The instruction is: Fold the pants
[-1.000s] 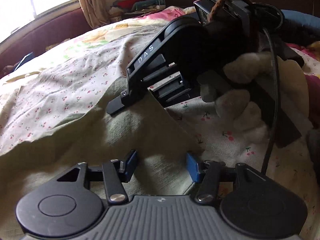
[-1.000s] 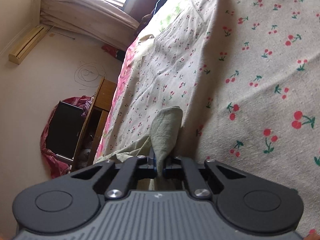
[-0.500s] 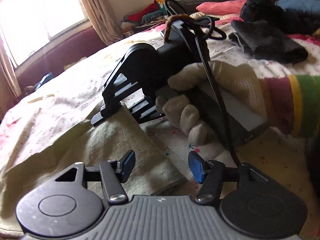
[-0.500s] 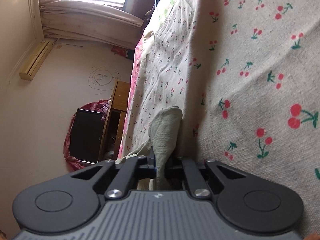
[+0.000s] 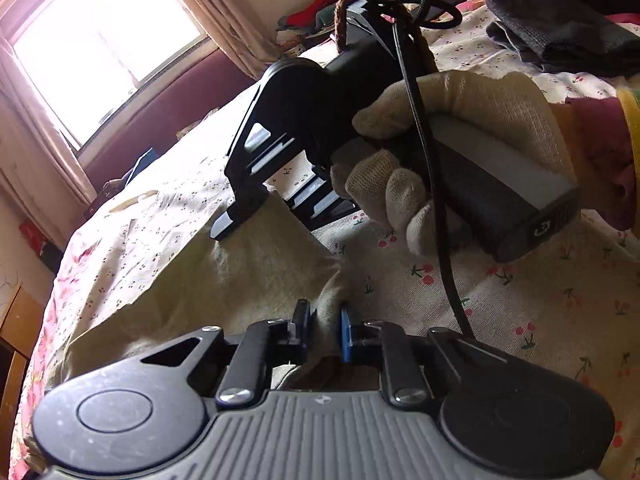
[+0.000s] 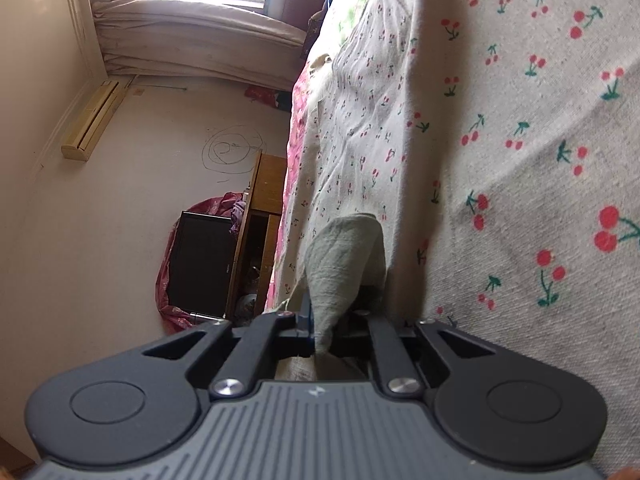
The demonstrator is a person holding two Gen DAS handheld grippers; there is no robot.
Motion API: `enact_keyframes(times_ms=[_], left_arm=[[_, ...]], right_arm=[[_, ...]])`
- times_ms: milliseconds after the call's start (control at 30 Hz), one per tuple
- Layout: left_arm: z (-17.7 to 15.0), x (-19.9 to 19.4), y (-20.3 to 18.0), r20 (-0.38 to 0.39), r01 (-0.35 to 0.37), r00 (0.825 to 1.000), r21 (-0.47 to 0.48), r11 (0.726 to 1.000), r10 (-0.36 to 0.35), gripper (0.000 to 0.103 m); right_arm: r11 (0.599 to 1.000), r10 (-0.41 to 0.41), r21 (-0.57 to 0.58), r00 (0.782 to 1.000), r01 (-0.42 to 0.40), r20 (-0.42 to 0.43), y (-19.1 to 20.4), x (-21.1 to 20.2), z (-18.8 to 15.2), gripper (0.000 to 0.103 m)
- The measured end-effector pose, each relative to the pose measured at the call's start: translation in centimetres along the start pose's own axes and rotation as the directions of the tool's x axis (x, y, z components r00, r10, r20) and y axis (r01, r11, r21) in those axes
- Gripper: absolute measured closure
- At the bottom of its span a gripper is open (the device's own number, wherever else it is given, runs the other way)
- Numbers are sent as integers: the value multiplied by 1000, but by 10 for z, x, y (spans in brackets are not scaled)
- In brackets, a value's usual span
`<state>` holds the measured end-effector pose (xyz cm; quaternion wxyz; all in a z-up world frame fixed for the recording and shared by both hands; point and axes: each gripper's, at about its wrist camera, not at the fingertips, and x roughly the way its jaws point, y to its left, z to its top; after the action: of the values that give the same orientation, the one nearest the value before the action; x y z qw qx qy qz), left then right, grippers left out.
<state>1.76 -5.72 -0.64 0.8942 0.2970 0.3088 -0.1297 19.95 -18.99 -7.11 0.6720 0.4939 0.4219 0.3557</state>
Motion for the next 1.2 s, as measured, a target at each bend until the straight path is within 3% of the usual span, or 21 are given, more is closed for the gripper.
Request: enact_keyframes(times_ms=[100, 167, 433, 533, 600, 667, 733, 800, 867, 967, 1000, 1067, 1133, 1200], left_arm=[[2, -4, 6, 1, 11, 1000, -25, 1000, -11, 78], [4, -5, 8, -5, 41, 999, -58, 998, -41, 79], [24, -12, 7, 32, 155, 988, -147, 977, -151, 83], [34, -18, 3, 64, 232, 972, -177, 957, -224, 83], [39, -18, -6, 87, 316, 948, -184, 931, -305, 85], [42, -18, -24, 97, 377, 926, -150, 914, -366, 85], [39, -25, -37, 120, 375, 923, -79, 924, -365, 85], [34, -34, -32, 131, 396, 913, -56, 917, -386, 84], [26, -46, -17, 149, 374, 920, -50, 926, -363, 82], [7, -57, 19, 154, 301, 946, -85, 950, -286, 80], [-2, -60, 33, 155, 277, 953, -107, 955, -259, 79], [-15, -53, 61, 151, 203, 972, -149, 968, -181, 74], [-25, -46, 87, 142, 125, 985, -201, 972, -98, 69], [-40, -36, 120, 112, 53, 993, -281, 958, -22, 67]], right_arm=[[1000, -22, 7, 999, 22, -29, -6, 4, -4, 91], [997, -77, 8, 997, 77, -2, -6, 4, -7, 98], [999, -34, 33, 996, 32, 82, 5, -22, -4, 99], [999, -43, 37, 994, 39, 102, 5, -42, 3, 99], [996, -85, 33, 988, 81, 129, 7, -62, 7, 99], [980, -187, -41, 968, 197, 170, 15, -82, 6, 99], [957, -258, -86, 950, 276, 175, 15, -95, 2, 98], [943, -309, -62, 932, 326, 191, 10, -102, -3, 92], [922, -370, -31, 902, 386, 223, 9, -114, -8, 91], [893, -424, -8, 848, 450, 317, 22, -138, -14, 89], [876, -441, -31, 825, 482, 354, 31, -144, -17, 89], [834, -446, -146, 806, 532, 389, 60, -141, -22, 89], [804, -438, -239, 815, 544, 380, 86, -120, -25, 89], [799, -405, -348, 866, 491, 294, 112, -75, -29, 89]])
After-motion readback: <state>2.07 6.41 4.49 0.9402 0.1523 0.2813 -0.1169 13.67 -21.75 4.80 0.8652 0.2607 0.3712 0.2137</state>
